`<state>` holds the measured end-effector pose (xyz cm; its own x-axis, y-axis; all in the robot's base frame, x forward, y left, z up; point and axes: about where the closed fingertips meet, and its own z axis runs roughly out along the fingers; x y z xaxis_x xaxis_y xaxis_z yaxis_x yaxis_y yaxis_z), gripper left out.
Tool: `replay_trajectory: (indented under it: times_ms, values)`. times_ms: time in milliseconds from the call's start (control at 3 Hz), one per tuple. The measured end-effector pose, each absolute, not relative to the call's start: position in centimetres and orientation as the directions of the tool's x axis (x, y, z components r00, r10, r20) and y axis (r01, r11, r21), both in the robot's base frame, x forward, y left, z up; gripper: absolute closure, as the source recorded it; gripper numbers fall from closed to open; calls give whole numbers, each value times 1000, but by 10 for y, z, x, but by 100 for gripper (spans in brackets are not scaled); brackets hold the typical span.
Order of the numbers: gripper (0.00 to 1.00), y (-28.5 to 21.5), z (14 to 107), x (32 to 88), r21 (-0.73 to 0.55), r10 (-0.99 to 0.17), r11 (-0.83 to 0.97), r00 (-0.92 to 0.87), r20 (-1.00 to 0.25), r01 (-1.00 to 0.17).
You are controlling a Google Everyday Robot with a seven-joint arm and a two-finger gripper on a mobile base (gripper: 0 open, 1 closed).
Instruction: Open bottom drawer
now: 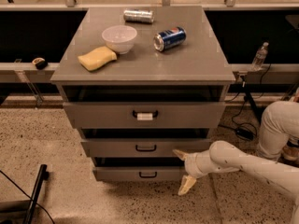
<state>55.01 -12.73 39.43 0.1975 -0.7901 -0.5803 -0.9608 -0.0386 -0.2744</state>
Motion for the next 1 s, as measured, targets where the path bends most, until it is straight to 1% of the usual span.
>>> replay_trajectory:
  times_ms: [333,667,1000]
  values:
    - [0,-161,358,556,-245,-825,-44,173,-538,-969]
    - [0,-171,288,564,-167,-816,-46,134,-562,-985]
    - [0,-175,252,567,-134,-811,-41,111,-574,-990]
